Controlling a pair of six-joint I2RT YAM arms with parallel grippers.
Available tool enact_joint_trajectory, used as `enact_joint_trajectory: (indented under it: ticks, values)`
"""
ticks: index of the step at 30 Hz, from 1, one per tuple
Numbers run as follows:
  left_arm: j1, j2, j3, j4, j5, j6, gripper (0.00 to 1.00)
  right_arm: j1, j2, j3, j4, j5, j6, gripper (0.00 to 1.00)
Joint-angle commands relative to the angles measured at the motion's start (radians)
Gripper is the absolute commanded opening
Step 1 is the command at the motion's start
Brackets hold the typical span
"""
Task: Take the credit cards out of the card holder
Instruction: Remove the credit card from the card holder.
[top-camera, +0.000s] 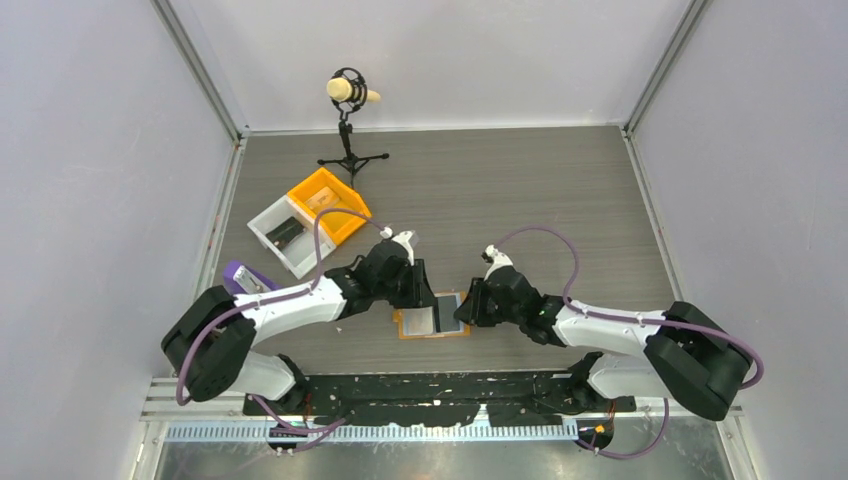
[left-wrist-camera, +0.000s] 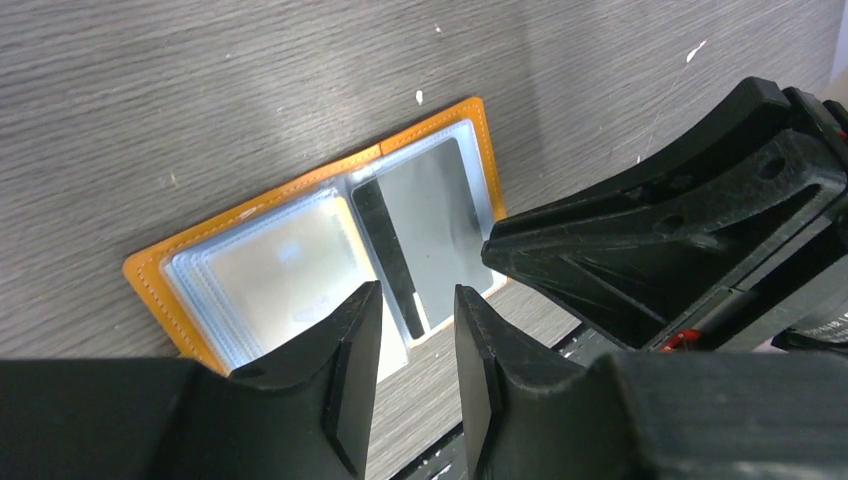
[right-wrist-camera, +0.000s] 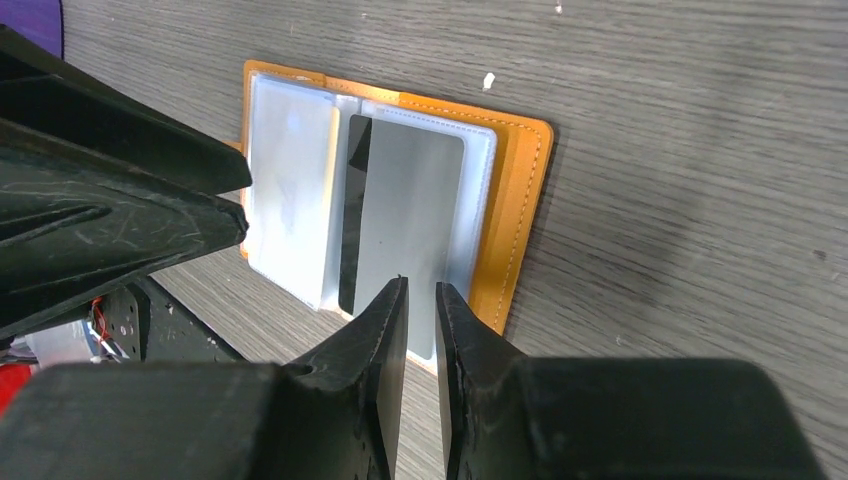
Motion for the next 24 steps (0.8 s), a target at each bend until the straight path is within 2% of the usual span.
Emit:
enact_joint_trajectory:
  ticks: [1, 6, 12, 21, 24]
  values:
    - [-0.008, 0.037, -0.004, 0.113, 0.000, -0.015, 0.35, -0.013, -0.017, 0.032, -0.013, 0.015, -0.033, 0.24]
    - [-0.012, 0.064, -0.008, 0.118, -0.003, -0.019, 0.35, -0.022, 0.044, 0.029, 0.000, -0.044, -0.029, 0.24]
    - [-0.025, 0.064, -0.031, 0.134, -0.025, -0.028, 0.40, -0.025, 0.059, -0.004, 0.005, -0.044, -0.020, 0.24]
    - [-0.067, 0.115, -0.034, 0.157, -0.052, -0.038, 0.42, -0.026, 0.092, -0.018, 0.033, -0.056, -0.013, 0.24]
    - [-0.088, 0.123, -0.010, 0.124, -0.092, -0.029, 0.45, -0.026, 0.098, -0.026, 0.043, -0.053, -0.013, 0.24]
